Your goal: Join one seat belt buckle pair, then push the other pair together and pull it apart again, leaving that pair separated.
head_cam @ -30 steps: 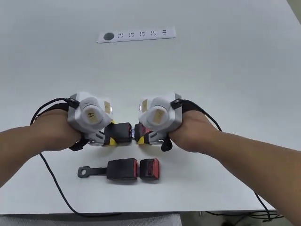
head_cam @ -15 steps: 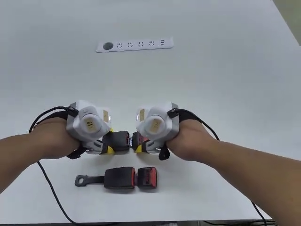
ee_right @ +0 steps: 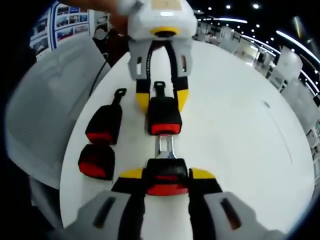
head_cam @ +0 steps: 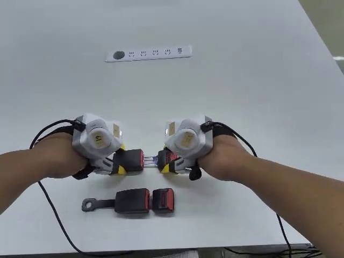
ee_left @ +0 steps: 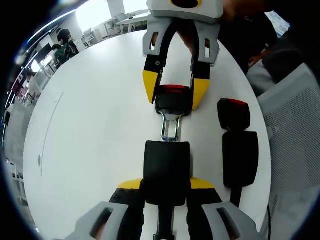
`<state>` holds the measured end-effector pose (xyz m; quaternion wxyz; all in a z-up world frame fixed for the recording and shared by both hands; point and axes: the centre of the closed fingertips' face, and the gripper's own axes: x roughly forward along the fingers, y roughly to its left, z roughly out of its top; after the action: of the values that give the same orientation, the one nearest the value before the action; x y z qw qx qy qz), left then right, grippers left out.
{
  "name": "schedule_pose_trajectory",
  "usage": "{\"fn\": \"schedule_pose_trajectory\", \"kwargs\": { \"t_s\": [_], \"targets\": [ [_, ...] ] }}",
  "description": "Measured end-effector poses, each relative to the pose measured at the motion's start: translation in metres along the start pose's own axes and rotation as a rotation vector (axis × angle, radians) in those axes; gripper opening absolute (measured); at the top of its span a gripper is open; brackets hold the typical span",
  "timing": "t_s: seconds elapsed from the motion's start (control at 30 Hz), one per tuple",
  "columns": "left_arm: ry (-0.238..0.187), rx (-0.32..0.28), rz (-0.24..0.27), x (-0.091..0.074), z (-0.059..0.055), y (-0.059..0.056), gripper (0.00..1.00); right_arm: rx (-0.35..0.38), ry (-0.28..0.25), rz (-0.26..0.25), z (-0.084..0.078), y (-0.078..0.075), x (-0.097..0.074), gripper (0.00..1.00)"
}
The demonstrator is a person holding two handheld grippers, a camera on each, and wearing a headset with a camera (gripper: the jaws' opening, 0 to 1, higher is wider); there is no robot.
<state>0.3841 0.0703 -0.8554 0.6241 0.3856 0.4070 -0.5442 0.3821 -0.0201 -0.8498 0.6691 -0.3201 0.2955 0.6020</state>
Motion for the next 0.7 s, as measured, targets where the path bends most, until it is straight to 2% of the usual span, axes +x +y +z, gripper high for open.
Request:
{"fn": "schedule_pose_trajectory", "kwargs": {
  "t_s": [0.27,0.47,0.7],
  "targets": [
    [0.016,-0.006,0.008,0.001,-0.004,0.002,0.33,0.008,0.046,-0.021,-0.039,0.003,-0.03,0.32],
    [0.011,-0.019,0.01,0.001,-0.004,0.003,0.33,0.047,0.08,-0.046,-0.072,0.003,-0.055,0.33],
    [0.01,-0.023,0.008,0.001,-0.004,0.003,0.34,0.054,0.127,-0.08,-0.098,0.003,-0.074,0.34]
  ]
}}
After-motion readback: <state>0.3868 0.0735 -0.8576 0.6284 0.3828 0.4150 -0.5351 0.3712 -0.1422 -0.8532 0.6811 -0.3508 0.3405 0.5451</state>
